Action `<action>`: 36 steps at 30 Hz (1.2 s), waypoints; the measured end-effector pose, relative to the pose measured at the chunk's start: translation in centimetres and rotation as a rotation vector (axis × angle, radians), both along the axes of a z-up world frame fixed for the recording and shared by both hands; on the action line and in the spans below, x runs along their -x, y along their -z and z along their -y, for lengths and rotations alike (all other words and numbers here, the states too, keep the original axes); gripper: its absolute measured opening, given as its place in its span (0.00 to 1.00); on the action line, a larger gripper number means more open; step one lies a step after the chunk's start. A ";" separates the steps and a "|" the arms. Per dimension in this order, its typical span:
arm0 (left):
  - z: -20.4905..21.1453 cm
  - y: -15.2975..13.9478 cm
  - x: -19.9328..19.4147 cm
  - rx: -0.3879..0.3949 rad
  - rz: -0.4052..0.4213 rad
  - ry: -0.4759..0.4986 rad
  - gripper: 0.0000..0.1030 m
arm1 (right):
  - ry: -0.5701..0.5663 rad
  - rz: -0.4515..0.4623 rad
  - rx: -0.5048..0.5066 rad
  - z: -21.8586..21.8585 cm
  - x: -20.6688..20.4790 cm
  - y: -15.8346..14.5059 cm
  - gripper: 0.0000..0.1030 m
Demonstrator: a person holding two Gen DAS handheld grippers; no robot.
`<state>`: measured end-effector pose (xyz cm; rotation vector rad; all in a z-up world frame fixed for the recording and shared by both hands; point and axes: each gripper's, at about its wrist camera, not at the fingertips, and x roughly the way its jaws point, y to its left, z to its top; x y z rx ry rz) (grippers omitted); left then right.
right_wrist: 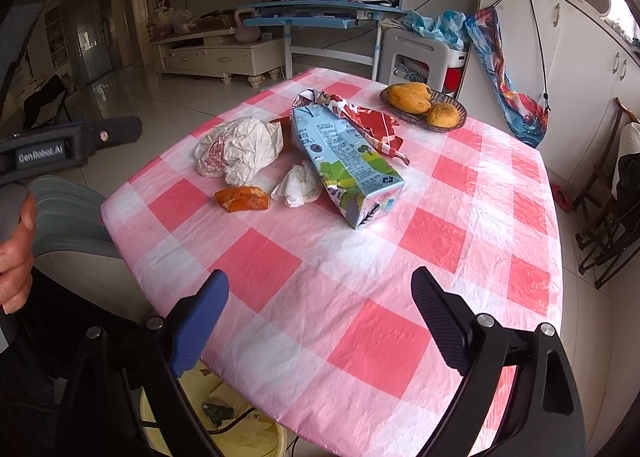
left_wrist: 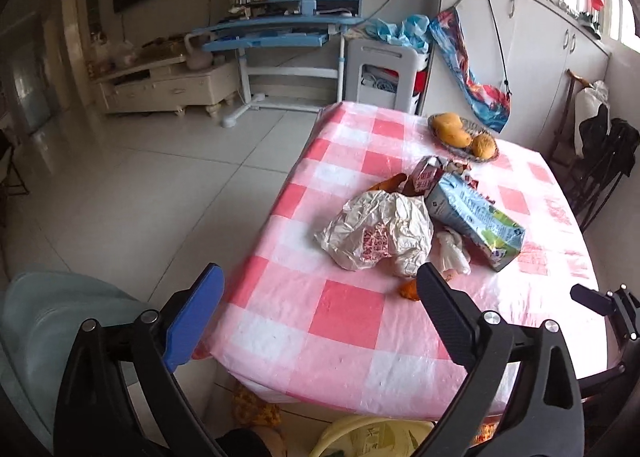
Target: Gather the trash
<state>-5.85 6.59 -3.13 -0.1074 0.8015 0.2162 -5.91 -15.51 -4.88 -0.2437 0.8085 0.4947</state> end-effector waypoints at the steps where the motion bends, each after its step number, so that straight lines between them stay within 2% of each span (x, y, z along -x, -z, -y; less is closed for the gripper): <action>1: 0.0 0.3 -0.1 0.008 -0.009 0.000 0.91 | -0.001 -0.002 0.000 -0.1 -0.1 0.0 0.86; 6: 0.3 1.0 -0.3 0.022 -0.035 0.004 0.91 | -0.019 0.008 0.011 -0.8 0.0 -0.1 0.86; 11: 0.9 1.4 0.1 -0.002 -0.041 0.018 0.91 | -0.049 0.023 0.047 -1.6 0.8 0.2 0.87; 25: -0.1 2.4 1.3 0.013 -0.075 -0.027 0.91 | -0.032 0.014 0.028 -1.1 1.7 0.1 0.87; 36: 0.2 2.6 0.9 0.016 -0.080 -0.017 0.91 | -0.035 0.017 0.032 -1.2 1.4 0.2 0.87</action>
